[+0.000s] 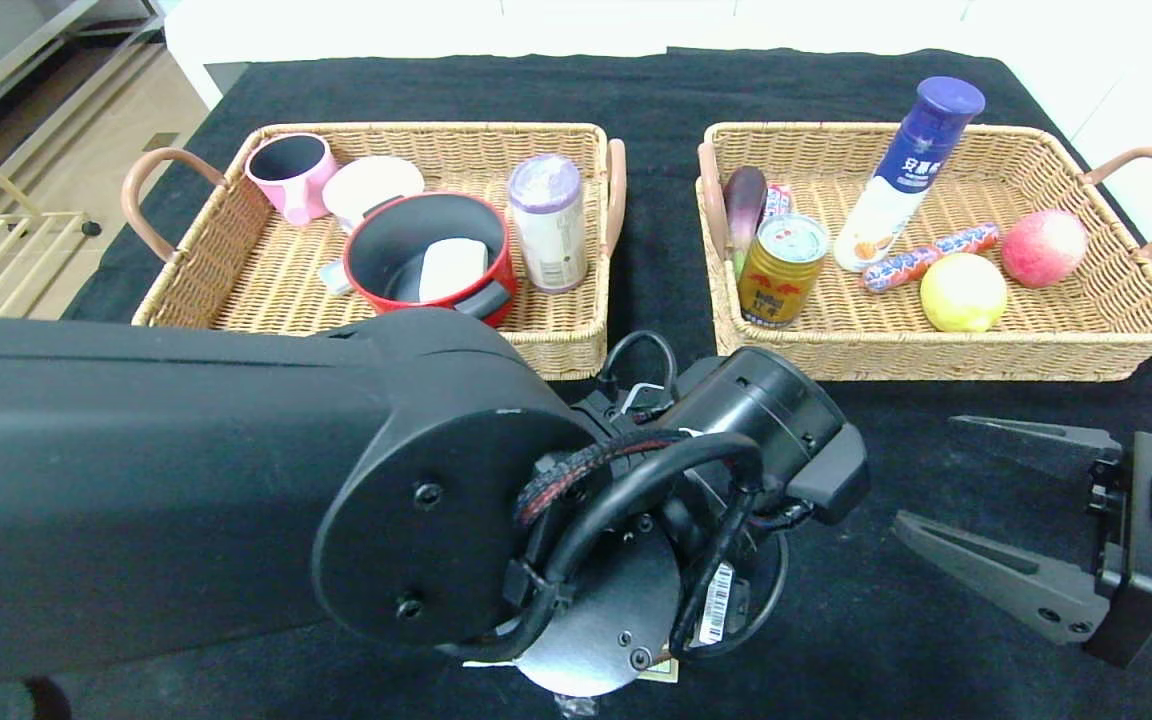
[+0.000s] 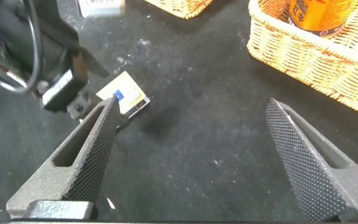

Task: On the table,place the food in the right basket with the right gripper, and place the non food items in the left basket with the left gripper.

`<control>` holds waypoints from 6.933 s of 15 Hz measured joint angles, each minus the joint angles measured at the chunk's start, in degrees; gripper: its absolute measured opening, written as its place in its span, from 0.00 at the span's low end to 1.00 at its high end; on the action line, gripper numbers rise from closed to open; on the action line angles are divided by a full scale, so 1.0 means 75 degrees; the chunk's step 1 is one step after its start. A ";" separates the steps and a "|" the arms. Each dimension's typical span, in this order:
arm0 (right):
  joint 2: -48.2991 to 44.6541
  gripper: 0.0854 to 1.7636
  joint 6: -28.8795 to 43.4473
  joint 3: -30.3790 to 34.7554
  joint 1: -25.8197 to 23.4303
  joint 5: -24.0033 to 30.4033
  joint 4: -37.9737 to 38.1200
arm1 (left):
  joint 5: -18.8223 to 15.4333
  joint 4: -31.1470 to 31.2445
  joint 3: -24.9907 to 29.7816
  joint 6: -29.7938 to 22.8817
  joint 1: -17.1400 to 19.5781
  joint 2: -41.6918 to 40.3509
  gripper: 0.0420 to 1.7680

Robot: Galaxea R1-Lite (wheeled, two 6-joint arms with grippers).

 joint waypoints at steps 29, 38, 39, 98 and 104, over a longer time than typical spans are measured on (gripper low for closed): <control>0.0041 0.97 -0.0007 0.0015 0.0000 -0.0003 0.0005 | -0.0158 0.0163 -0.0054 -0.0239 0.0096 0.0437 0.57; 0.0055 0.97 -0.0015 0.0026 0.0000 -0.0003 0.0003 | -0.0208 0.0169 -0.0098 -0.0297 0.0189 0.0426 0.57; 0.0055 0.97 -0.0008 0.0021 0.0000 -0.0011 0.0000 | -0.0179 0.0163 -0.0088 -0.0288 0.0189 0.0387 0.57; -0.0228 0.97 -0.0003 -0.0044 -0.0059 -0.0023 0.0000 | -0.0353 -0.3183 -0.0845 0.2373 0.4616 -0.1458 0.92; -0.0236 0.97 0.0008 -0.0034 -0.0065 -0.0026 0.0000 | -0.0172 -0.3248 0.1651 0.2399 0.3852 -0.3330 0.95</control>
